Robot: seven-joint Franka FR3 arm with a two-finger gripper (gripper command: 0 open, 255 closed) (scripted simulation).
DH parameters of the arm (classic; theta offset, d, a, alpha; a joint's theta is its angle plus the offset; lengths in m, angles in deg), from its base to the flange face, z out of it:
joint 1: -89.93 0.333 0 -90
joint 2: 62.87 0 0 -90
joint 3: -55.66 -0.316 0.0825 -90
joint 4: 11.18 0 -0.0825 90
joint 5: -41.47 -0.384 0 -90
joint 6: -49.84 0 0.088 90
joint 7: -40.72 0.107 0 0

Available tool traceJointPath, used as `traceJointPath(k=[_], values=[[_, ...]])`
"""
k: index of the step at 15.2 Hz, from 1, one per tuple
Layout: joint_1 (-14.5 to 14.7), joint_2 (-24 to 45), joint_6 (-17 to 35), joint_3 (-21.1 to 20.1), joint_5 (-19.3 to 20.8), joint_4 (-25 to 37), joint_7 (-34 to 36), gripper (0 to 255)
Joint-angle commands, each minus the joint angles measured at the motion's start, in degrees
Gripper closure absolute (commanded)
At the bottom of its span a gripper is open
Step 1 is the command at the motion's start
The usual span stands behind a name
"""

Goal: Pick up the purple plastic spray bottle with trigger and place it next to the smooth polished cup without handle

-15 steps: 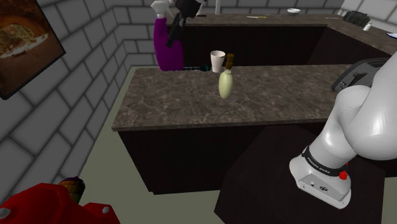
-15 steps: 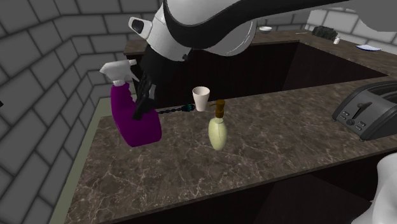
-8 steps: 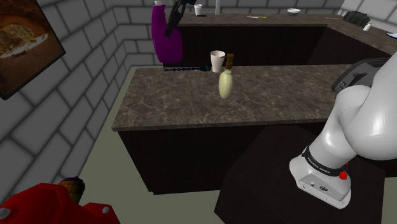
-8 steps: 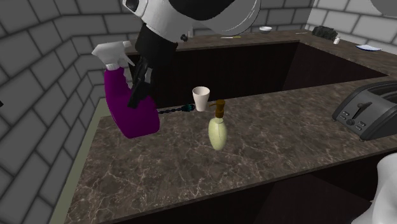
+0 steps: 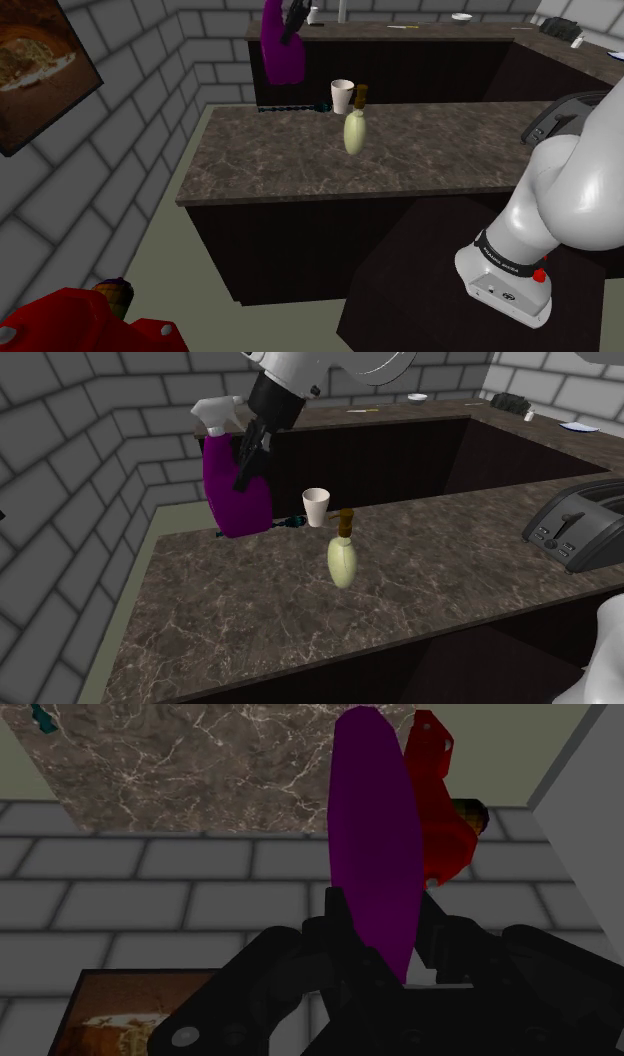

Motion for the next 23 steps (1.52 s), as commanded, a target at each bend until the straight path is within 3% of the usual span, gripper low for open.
traceJointPath(k=[1, 12, 18, 22, 23], values=[[-1.46, 1.33, -1.81, 1.52, -1.26, 1.83, -2.92, 255], [-11.33, 11.72, -13.47, 8.36, -8.61, 15.87, -16.33, 255], [-19.38, 21.32, -21.85, 10.41, -13.68, 29.29, -21.58, 255], [-26.97, 30.44, -28.88, 10.45, -17.65, 43.24, -23.14, 255], [-26.63, 29.94, -27.95, 10.40, -17.43, 41.69, -23.64, 255]])
